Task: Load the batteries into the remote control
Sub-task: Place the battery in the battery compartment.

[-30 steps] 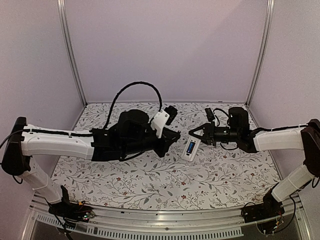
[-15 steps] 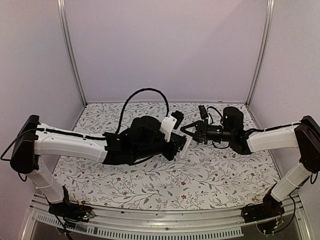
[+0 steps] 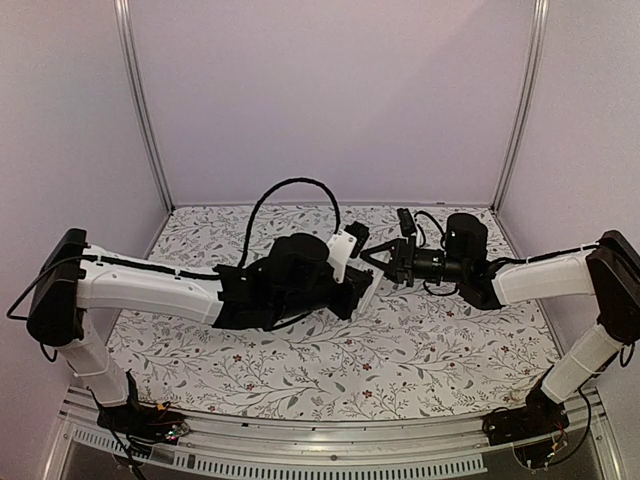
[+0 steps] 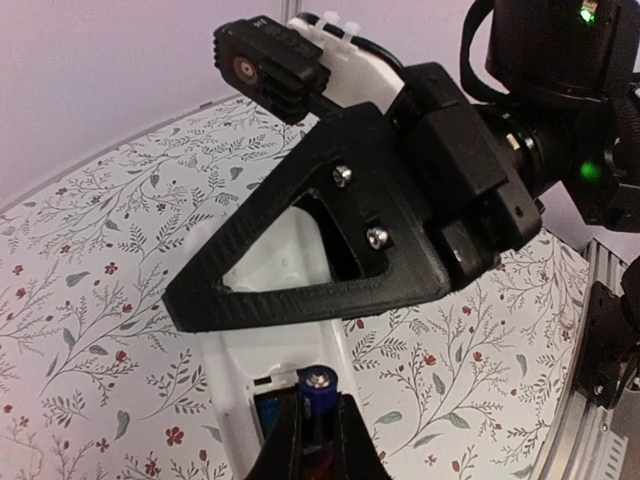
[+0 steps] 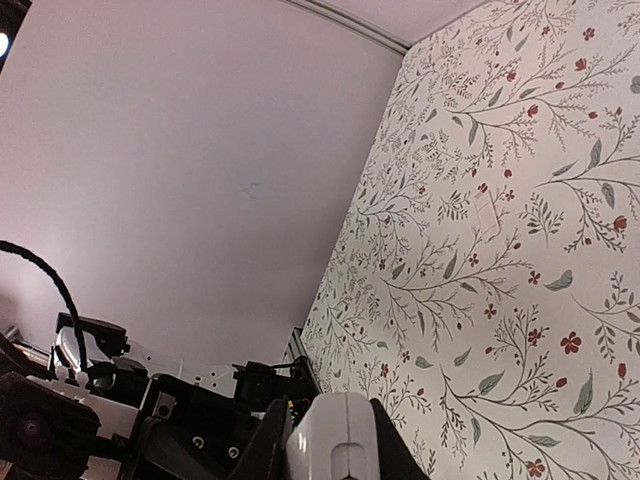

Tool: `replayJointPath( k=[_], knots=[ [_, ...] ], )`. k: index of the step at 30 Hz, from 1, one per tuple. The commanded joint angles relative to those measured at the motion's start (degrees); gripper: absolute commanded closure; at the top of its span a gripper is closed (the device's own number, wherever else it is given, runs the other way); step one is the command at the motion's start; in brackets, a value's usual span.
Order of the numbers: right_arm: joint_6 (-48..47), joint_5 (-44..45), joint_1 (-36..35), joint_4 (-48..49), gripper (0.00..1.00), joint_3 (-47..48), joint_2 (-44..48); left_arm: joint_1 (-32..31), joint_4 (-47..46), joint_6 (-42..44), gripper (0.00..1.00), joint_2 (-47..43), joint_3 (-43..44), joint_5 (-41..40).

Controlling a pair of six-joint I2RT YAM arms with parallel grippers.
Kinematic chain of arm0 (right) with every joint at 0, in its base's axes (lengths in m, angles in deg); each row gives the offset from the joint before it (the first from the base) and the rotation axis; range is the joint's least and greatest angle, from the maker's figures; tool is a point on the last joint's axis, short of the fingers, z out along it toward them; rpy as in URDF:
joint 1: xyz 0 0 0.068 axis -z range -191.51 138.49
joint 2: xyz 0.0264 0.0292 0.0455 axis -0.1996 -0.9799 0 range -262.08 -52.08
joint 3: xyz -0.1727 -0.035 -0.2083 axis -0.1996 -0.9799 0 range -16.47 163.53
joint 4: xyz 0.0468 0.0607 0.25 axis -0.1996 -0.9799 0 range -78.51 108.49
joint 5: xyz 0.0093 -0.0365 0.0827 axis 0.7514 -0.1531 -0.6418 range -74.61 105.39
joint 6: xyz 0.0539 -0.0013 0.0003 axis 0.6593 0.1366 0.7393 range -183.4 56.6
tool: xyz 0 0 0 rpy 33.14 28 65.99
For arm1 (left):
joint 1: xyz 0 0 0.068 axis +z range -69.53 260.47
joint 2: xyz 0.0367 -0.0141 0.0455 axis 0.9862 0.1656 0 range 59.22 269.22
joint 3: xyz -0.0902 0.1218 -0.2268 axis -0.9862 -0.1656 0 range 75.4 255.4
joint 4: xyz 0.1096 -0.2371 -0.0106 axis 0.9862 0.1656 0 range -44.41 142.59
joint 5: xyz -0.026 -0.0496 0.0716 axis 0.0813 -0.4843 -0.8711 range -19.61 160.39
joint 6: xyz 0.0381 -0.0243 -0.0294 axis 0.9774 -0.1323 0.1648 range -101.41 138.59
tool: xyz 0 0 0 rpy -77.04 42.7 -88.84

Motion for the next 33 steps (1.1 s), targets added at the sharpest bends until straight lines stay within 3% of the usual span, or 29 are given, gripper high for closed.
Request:
replayJointPath(
  k=[1,6,16,18,24,30,33],
  knots=[
    [1.1,0.1,-0.4,3.3,1.0,1.4,-0.7,-0.4,2.3,-0.5,0.96,1.4,1.7,-1.5],
    [1.1,0.1,-0.3,3.3,1.0,1.2,-0.9,-0.4,3.7,-0.3,0.83,1.4,1.7,-1.9],
    [1.0,0.0,-0.1,3.5,1.0,0.9,-0.9,-0.4,4.6,-0.1,0.74,0.4,0.8,-2.1],
    [1.1,0.0,-0.1,3.5,1.0,0.8,-0.9,-0.4,4.3,0.2,0.65,-0.2,0.6,-1.9],
    [0.5,0.1,0.5,3.6,1.0,-0.4,-1.8,-0.4,3.1,-0.8,0.19,-4.3,0.5,-2.8],
    [0.4,-0.5,1.0,3.7,1.0,-0.5,-2.1,-0.4,3.1,0.2,0.07,-8.5,-0.8,0.2],
    [0.8,-2.0,1.0,2.8,1.0,0.1,-2.1,-0.4,3.1,11.6,0.01,-12.7,-4.8,5.5]
  ],
)
